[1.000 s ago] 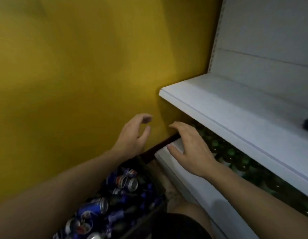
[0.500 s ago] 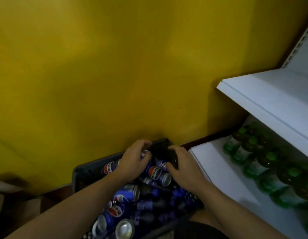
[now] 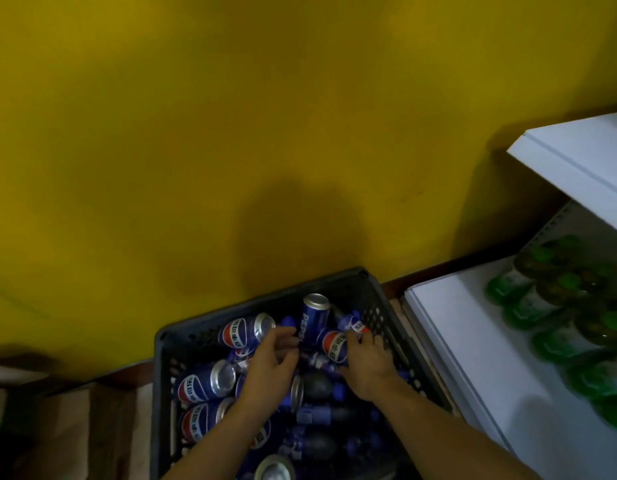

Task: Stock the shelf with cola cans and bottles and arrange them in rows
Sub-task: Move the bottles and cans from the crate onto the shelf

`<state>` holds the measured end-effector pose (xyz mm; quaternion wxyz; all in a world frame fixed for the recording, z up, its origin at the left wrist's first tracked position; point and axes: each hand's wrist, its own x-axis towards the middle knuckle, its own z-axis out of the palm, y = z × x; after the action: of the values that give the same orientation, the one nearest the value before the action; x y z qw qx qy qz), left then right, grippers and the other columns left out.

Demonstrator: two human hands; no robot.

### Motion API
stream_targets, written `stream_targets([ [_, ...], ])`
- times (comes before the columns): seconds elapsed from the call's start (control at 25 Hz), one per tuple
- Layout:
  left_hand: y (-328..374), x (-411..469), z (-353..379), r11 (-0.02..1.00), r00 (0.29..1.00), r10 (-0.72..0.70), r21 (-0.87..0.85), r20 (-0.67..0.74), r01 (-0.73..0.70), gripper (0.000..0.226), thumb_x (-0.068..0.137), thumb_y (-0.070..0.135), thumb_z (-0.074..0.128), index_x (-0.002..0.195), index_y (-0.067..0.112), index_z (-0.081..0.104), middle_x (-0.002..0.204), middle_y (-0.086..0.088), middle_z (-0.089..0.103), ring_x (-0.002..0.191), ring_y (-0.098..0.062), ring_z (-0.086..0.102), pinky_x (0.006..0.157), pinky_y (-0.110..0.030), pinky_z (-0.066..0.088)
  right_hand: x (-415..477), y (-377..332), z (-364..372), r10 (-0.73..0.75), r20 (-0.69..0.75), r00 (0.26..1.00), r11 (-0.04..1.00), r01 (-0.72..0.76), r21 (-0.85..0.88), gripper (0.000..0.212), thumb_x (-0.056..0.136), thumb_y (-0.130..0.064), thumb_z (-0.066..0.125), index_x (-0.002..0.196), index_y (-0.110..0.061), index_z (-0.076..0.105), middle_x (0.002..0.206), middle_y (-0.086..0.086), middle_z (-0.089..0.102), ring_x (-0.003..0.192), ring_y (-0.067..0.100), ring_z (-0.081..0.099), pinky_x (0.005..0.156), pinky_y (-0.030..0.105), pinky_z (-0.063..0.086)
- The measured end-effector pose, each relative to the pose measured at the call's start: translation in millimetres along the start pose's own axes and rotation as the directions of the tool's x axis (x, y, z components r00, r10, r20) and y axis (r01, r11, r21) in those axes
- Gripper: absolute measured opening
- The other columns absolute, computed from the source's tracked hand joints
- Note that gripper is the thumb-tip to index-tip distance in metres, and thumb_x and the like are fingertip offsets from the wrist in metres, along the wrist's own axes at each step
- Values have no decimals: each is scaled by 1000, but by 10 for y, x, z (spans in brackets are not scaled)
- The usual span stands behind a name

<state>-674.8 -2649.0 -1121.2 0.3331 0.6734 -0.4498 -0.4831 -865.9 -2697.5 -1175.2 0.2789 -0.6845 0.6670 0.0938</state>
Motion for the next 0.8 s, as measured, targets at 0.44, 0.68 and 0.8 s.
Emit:
stream_targets([
  [0.44,120,158,33,832,955,-290,-475,68,286,46,88,48,68,112,9,70,99,-14,78,91,-28,76,81,-38,59,-446,-581,47,-68,-125,990,289,140,947,16,95,-18,66,109,-25,63,103,4,72,94,17,69,82,34,56],
  [0.68,-46,81,-173,728,960,-279,-648,19,224,83,67,50,88,135,14,58,115,-15,74,104,-34,73,94,-58,55,-335,64,386,-83,83,993,985,69,158,48,98,-38,59,139,-15,50,149,6,30,124,31,52,105,35,43],
  [0.8,-35,-5,-269,748,978,-207,-641,23,174,68,78,49,74,132,10,61,115,-19,74,103,-37,72,90,-53,57,-459,-65,530,-31,211,977,921,-54,386,56,96,-43,63,132,-6,43,139,11,45,116,26,52,93,30,43],
])
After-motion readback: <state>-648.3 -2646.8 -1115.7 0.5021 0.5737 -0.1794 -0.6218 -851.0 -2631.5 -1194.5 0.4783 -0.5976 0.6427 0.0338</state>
